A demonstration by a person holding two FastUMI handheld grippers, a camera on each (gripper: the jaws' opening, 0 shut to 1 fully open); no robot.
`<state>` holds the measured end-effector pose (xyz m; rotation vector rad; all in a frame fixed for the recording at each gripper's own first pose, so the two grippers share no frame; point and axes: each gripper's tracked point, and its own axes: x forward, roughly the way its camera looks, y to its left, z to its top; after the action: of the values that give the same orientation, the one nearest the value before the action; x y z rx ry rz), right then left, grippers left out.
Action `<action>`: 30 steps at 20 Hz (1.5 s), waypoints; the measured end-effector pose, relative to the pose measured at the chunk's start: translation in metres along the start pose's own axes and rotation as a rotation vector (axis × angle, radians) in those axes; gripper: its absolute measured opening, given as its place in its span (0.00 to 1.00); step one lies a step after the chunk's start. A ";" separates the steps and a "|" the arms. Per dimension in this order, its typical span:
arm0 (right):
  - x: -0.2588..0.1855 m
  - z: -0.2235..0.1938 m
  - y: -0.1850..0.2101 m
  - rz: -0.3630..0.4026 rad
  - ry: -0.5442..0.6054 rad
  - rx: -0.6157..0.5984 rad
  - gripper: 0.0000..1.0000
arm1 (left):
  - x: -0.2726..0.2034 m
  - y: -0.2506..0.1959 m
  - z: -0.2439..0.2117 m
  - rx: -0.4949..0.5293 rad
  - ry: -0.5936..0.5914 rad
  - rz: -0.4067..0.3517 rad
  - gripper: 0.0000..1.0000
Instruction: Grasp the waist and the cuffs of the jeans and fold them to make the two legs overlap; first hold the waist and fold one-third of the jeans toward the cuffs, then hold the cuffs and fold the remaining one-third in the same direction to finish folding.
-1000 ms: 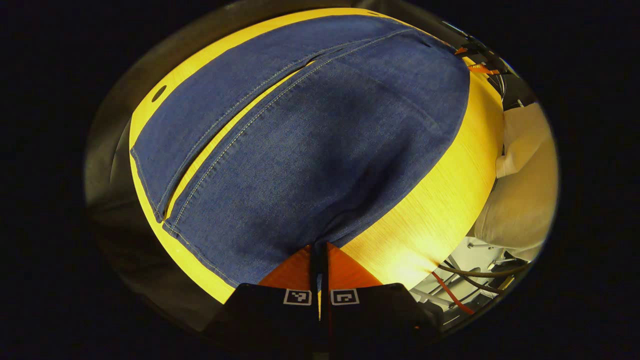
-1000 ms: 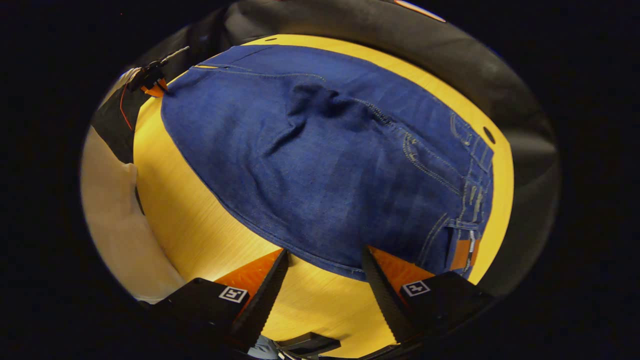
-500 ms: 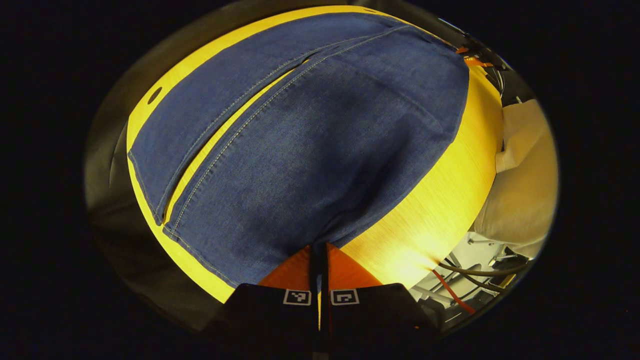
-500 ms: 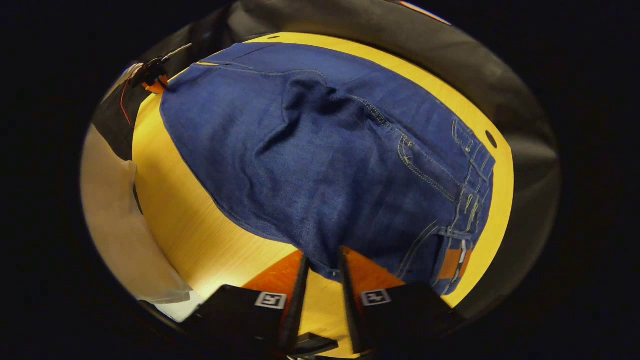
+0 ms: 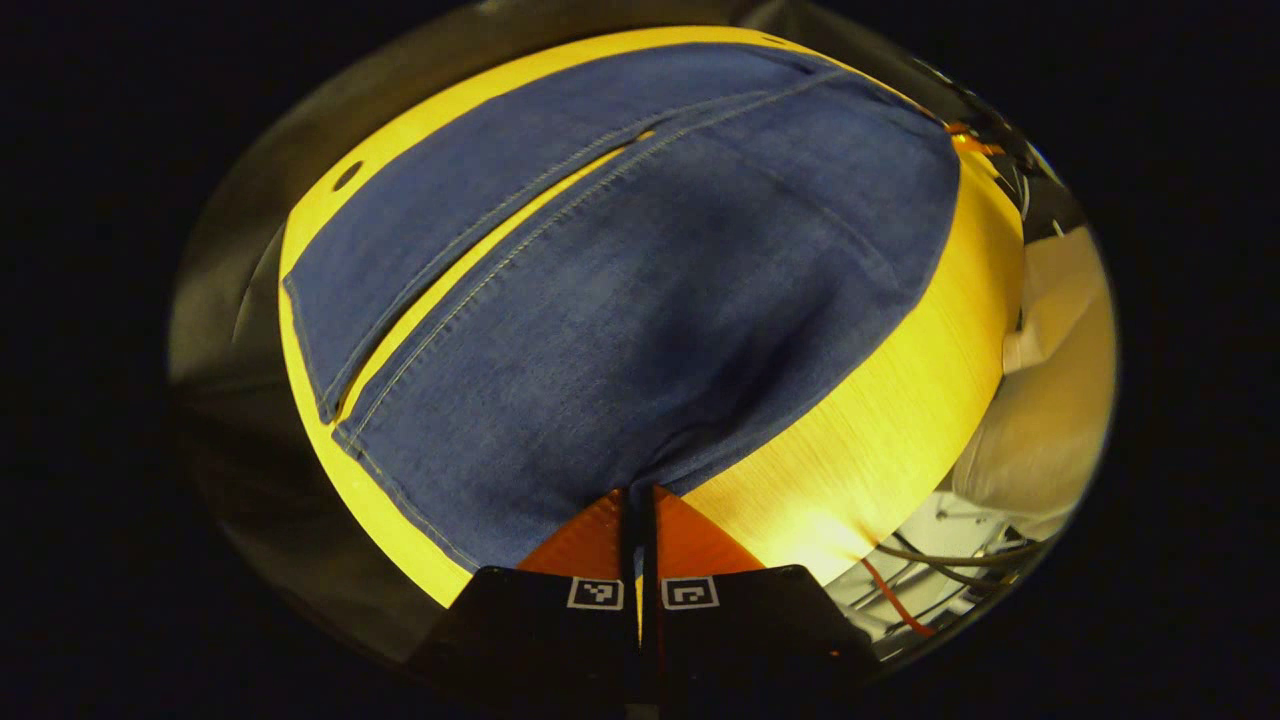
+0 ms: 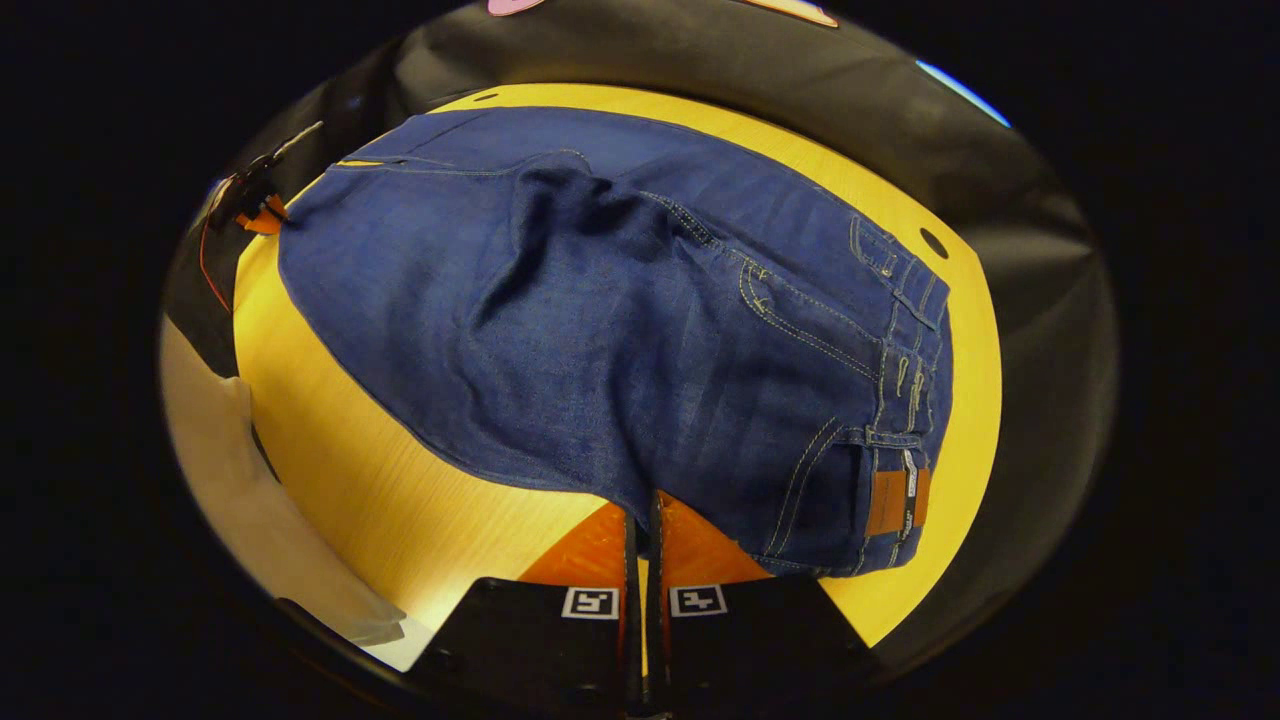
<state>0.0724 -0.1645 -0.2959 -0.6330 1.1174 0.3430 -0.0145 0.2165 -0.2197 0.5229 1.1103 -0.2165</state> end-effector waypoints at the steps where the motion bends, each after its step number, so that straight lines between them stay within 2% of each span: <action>1: 0.000 0.000 0.000 -0.021 -0.001 0.015 0.05 | 0.000 0.000 0.001 -0.057 -0.039 0.013 0.00; 4: -0.008 0.004 0.001 -0.071 -0.025 0.066 0.03 | -0.002 0.004 0.002 -0.279 -0.109 0.048 0.00; 6: -0.017 0.011 -0.002 -0.104 -0.064 0.114 0.03 | -0.007 0.008 0.011 -0.383 -0.181 0.082 0.00; 9: -0.044 0.030 -0.012 -0.158 -0.147 0.205 0.03 | -0.023 0.020 0.028 -0.466 -0.287 0.160 0.00; 13: -0.074 0.069 -0.026 -0.202 -0.260 0.283 0.03 | -0.048 0.038 0.038 -0.587 -0.341 0.245 0.00; 15: -0.082 0.090 -0.037 -0.221 -0.287 0.273 0.00 | -0.066 0.052 0.056 -0.603 -0.370 0.290 0.00; 18: -0.092 0.128 -0.058 -0.258 -0.342 0.251 0.03 | -0.090 0.078 0.094 -0.570 -0.432 0.373 0.00; 23: -0.081 0.193 -0.091 -0.266 -0.392 0.220 0.00 | -0.088 0.125 0.156 -0.581 -0.475 0.444 0.00; 24: -0.074 0.207 -0.099 -0.269 -0.399 0.214 0.03 | -0.083 0.135 0.167 -0.584 -0.477 0.460 0.00; 27: -0.047 0.256 -0.123 -0.271 -0.425 0.229 0.00 | -0.069 0.168 0.202 -0.588 -0.494 0.519 0.00; 29: -0.016 0.281 -0.135 -0.265 -0.425 0.240 0.03 | -0.053 0.188 0.221 -0.608 -0.501 0.539 0.00; 30: 0.005 0.288 -0.141 -0.263 -0.413 0.236 0.00 | -0.043 0.197 0.230 -0.618 -0.502 0.550 0.00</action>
<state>0.3608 -0.0934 -0.1747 -0.4649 0.6564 0.1036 0.2318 0.2662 -0.0462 0.1805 0.4678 0.4489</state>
